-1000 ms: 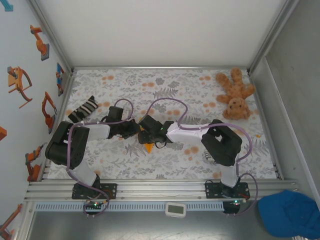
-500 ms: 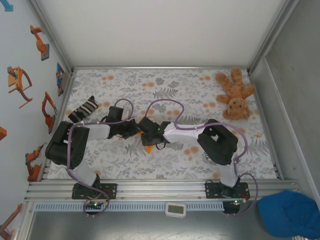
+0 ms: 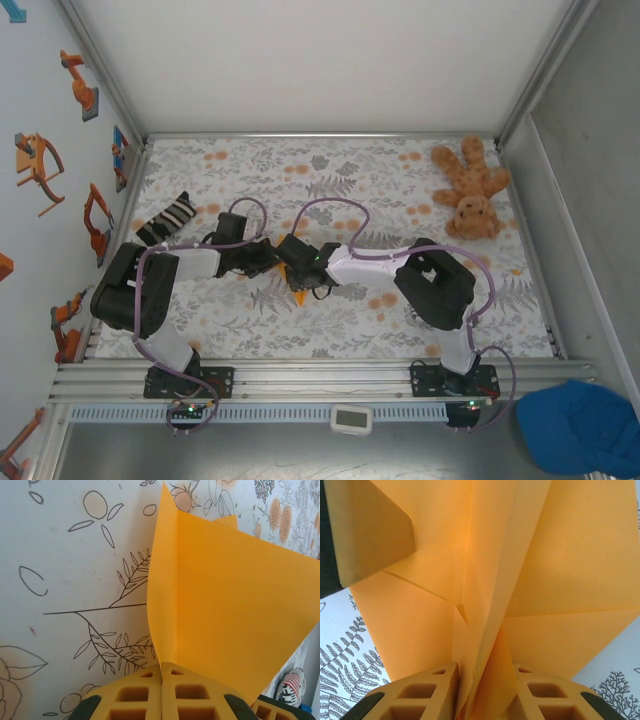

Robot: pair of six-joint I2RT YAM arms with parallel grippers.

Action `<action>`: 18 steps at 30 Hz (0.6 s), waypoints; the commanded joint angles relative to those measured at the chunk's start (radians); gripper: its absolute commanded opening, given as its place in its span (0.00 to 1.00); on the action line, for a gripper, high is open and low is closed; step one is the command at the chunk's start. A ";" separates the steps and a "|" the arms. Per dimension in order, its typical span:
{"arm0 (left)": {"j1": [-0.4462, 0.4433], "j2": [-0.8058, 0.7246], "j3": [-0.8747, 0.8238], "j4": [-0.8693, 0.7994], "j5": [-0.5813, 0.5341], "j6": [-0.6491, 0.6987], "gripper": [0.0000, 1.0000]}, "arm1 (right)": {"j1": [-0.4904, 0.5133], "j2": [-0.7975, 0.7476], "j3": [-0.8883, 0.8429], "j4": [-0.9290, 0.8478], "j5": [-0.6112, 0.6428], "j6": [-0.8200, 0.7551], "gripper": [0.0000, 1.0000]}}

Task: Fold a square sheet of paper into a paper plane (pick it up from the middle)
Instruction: Move the paper plane to the center of the table.

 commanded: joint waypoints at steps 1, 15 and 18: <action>-0.003 -0.019 0.018 -0.024 0.013 0.005 0.07 | 0.006 0.023 0.033 -0.015 0.022 0.036 0.27; 0.065 -0.221 0.015 -0.187 -0.137 -0.014 0.48 | -0.035 -0.057 0.043 -0.116 0.181 0.002 0.04; 0.091 -0.285 -0.001 -0.238 -0.198 -0.015 0.58 | -0.086 -0.065 0.040 -0.119 0.178 -0.020 0.02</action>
